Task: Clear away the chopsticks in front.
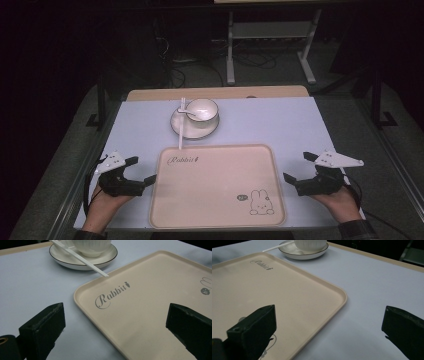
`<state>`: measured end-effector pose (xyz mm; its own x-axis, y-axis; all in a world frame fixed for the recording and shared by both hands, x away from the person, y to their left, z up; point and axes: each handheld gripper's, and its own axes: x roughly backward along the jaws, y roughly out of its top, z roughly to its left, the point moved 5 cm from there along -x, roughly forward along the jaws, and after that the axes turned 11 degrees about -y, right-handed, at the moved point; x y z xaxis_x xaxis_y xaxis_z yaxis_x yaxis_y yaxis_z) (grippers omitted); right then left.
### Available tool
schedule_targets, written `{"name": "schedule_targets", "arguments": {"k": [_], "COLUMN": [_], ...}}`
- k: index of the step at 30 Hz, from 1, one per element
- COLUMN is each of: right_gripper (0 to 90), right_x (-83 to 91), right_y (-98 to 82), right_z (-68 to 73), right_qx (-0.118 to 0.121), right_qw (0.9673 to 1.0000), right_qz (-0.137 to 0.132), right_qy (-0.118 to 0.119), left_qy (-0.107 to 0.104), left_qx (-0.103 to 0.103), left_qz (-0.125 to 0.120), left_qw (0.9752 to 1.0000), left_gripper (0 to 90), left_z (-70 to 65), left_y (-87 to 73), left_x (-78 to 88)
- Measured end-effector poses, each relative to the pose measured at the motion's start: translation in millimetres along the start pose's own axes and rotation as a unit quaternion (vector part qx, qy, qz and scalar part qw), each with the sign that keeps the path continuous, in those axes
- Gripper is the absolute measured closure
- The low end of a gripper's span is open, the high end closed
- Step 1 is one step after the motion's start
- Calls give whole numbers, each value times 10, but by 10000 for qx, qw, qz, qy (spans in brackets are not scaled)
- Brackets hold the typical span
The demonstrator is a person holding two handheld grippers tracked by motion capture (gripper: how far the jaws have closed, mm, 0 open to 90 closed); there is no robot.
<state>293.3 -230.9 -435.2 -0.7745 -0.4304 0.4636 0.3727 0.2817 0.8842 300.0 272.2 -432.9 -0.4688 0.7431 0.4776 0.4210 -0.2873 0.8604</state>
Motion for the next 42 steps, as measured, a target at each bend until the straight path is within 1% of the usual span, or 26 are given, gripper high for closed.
{"name": "schedule_targets", "arguments": {"k": [3,4,5,8,10,13,17,21,25,28,29,35,37,42], "right_gripper": [0,0,0,0,0,0,0,0,0,0,0,0,0,0], "right_x": [-8,-15,-15,-17,-24,-30,-28,-18,-27,-32,-32,-38,-39,-45], "right_y": [-6,-7,-7,0,-1,1,3,24,27,29,32,39,42,43], "right_z": [0,-4,-4,-3,-5,-9,-7,4,7,6,3,-1,1,10], "right_qx": [-8,-7,-11,-33,-26,-18,-19,-24,-7,2,-13,-8,-3,11], "right_qw": [10000,10000,10000,10000,10000,10000,10000,10000,10000,10000,10000,10000,10000,10000], "right_qz": [39,48,48,46,55,61,60,14,12,10,2,-2,-6,13], "right_qy": [3,3,3,-2,2,-2,-6,0,14,9,10,4,6,3], "left_qy": [34,83,83,55,55,42,72,79,97,97,98,125,102,56], "left_qx": [27,55,55,125,127,115,124,122,107,90,117,107,89,96], "left_qz": [51,125,125,226,250,358,377,380,432,439,432,518,531,552], "left_qw": [10000,9999,9999,9997,9996,9993,9992,9992,9990,9989,9989,9985,9985,9984], "left_gripper": [18,18,18,18,18,18,18,18,18,18,18,18,18,20], "left_z": [16,38,38,58,64,97,122,147,163,190,193,232,240,300], "left_y": [1,4,4,16,20,48,73,131,165,235,250,337,352,475], "left_x": [-9,-19,-19,-51,-60,-95,-107,-130,-162,-210,-226,-337,-361,-510]}}
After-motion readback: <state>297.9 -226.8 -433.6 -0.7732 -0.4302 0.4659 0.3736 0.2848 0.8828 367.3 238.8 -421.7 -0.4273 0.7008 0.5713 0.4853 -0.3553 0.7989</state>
